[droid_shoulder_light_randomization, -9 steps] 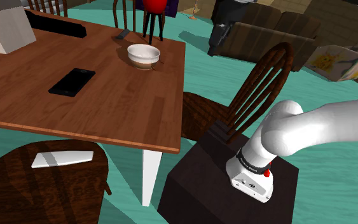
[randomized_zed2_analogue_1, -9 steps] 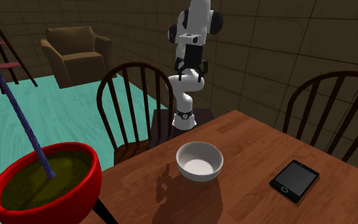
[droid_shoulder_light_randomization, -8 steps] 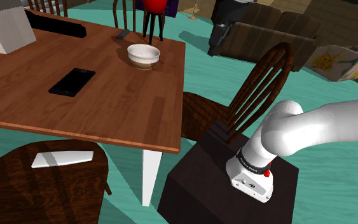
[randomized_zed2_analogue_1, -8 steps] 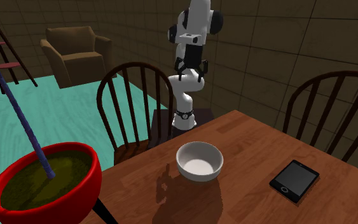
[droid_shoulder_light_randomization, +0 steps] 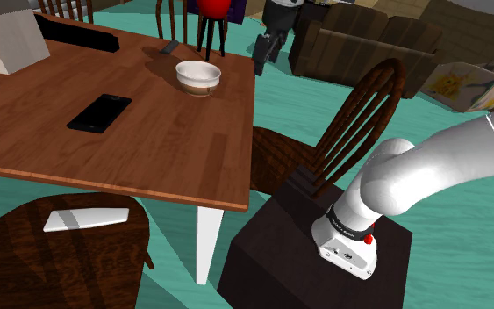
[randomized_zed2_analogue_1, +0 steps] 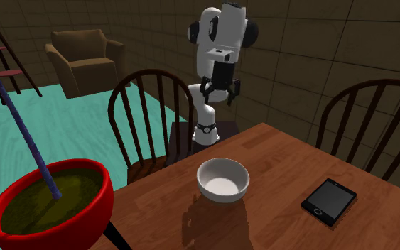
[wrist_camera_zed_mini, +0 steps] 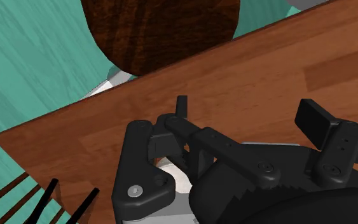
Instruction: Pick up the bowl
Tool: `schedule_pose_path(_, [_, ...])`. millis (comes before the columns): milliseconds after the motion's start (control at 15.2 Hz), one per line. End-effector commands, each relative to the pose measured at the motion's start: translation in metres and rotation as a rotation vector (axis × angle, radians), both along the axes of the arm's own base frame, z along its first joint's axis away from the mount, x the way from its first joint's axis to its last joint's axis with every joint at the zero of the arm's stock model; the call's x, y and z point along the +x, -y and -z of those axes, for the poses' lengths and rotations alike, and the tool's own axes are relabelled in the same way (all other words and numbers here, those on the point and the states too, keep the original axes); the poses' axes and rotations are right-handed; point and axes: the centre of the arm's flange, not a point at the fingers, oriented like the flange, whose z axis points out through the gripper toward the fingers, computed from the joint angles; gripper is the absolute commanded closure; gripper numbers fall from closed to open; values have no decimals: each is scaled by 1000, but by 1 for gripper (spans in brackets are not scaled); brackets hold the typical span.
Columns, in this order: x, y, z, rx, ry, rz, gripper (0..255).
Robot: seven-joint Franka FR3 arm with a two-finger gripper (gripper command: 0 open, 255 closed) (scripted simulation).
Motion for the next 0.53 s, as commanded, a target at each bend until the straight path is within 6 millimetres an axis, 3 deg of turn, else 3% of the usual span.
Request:
schedule_pose_path(0, [26,-4,11,-3,-6,-8,0])
schedule_pose_path(462, [113,-24,43,-15,-28,-36,0])
